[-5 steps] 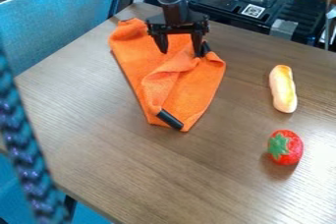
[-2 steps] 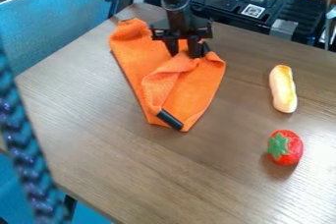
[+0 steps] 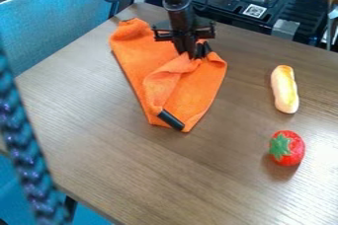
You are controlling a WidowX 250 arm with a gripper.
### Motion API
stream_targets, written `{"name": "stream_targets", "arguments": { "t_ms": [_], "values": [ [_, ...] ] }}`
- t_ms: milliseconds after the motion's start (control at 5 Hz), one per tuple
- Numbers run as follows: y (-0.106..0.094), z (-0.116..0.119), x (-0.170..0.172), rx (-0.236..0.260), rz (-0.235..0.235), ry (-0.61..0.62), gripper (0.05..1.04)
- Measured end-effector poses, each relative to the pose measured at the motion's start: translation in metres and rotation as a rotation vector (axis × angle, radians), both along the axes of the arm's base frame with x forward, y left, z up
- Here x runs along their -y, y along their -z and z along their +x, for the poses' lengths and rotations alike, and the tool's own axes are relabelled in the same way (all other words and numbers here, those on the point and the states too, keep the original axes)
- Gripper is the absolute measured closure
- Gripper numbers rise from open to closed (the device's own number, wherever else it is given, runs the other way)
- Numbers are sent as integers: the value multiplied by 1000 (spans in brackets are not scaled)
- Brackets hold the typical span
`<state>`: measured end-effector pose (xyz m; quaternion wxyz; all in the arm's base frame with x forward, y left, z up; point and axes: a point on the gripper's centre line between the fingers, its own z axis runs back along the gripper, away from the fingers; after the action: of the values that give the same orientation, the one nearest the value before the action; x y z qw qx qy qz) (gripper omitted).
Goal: Unfold the cloth from top right to bottom left
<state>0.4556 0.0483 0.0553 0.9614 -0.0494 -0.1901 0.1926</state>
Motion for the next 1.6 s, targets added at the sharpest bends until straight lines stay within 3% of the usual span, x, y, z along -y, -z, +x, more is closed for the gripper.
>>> {"name": "stream_targets", "arguments": {
  "t_ms": [400,600,1000,1400,1600],
  "values": [
    [-8,-6,-28,26,-77,-50,1033],
    [-8,-18,-54,13,-109,-119,1033],
    [-21,-64,-85,36,-175,-116,1033],
    [-25,-115,-113,40,-206,-107,1033],
    [-23,-128,-128,15,-210,-154,1033]
  ]
}}
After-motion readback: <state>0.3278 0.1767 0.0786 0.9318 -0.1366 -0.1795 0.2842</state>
